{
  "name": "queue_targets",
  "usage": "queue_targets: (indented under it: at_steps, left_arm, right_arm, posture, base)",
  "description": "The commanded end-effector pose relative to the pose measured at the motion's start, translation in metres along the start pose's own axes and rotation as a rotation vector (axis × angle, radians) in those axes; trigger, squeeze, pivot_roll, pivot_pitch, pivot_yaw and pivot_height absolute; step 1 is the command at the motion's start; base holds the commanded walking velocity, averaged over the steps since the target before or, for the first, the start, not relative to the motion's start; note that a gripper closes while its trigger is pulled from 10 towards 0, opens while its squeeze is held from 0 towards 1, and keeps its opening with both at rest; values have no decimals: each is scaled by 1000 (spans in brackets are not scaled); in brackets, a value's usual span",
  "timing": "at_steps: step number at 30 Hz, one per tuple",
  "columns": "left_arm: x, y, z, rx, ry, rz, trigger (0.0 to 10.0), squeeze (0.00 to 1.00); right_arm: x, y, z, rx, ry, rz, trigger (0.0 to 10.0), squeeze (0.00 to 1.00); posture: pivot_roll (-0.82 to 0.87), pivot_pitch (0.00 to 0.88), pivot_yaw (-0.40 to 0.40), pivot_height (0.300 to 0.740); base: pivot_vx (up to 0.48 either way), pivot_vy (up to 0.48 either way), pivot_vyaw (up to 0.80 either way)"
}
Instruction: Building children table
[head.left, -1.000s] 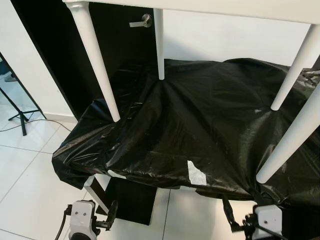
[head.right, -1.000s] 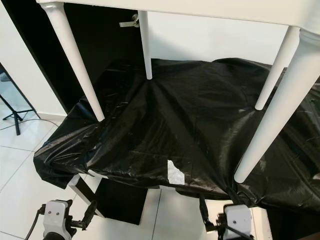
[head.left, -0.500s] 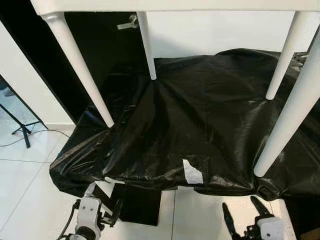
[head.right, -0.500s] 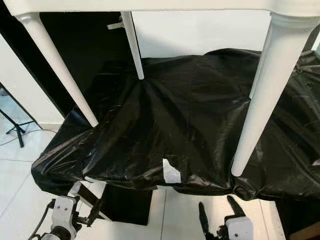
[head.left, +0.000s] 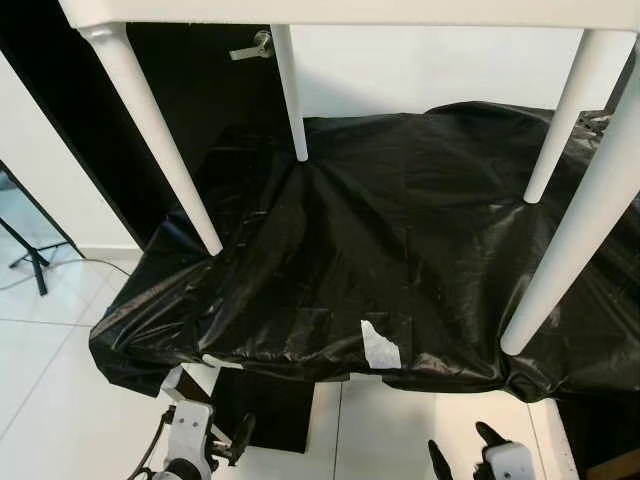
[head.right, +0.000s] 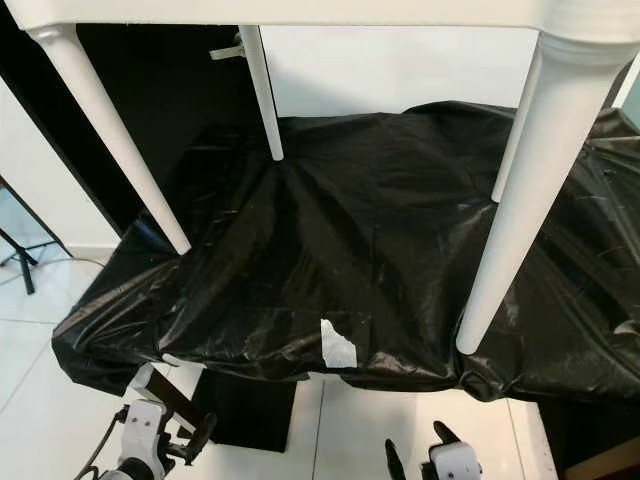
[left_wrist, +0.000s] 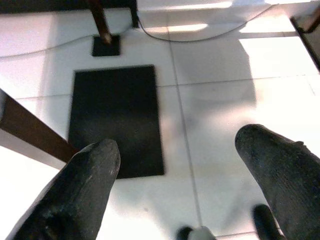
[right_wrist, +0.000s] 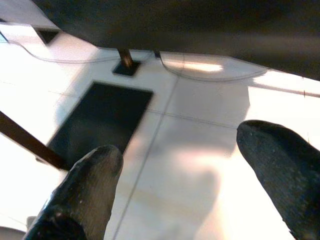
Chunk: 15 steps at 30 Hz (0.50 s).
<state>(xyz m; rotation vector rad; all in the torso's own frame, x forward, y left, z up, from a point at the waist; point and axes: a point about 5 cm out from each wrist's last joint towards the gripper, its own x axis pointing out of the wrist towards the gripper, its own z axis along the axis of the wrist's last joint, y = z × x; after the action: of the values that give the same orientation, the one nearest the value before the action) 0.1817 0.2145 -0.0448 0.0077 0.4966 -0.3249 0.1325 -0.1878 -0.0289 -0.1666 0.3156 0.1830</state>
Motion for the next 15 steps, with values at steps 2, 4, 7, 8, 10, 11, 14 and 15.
queue_targets:
  at_steps: [2, 4, 7, 8, 10, 11, 14, 15]
  left_arm:
    - [-3, 2, -14, -38, 67, 107, 10000, 0]
    - [-3, 2, -22, -89, 102, 146, 10000, 0]
    - [-4, 2, -27, -139, 124, 189, 10000, 0]
    - [-4, 2, -28, -141, 130, 200, 10000, 0]
    - [-2, 0, -29, -177, 142, 225, 10000, 0]
    - [-1, -1, -30, -184, 150, 234, 10000, 0]
    - [4, -6, -30, -208, 161, 241, 10000, 0]
    - [10, -12, -27, -221, 160, 231, 10000, 0]
  right_arm:
    - [6, -4, -14, 67, 92, -11, 10000, 0]
    - [13, -11, -20, 98, 131, -16, 10000, 0]
    - [20, -21, -25, 151, 180, -70, 10000, 0]
    - [22, -24, -26, 167, 192, -80, 10000, 0]
    - [25, -27, -29, 184, 227, -96, 10000, 0]
    - [27, -28, -31, 204, 242, -103, 10000, 0]
    - [28, -29, -35, 215, 286, -106, 10000, 0]
    - [30, -31, -38, 204, 322, -117, 10000, 0]
  posture:
    - [69, 0, 13, 740]
    - [76, 0, 0, 740]
    - [86, 0, -8, 740]
    - [86, 0, -8, 740]
    - [91, 0, -15, 740]
    - [94, 0, -20, 740]
    - [93, 0, -19, 740]
    - [93, 0, -20, 740]
  base:
    - [0, 0, 0]
    - [0, 0, 0]
    - [0, 0, 0]
    - [0, 0, 0]
    - [0, 0, 0]
    - [0, 0, 0]
    - [0, 0, 0]
    - [0, 0, 0]
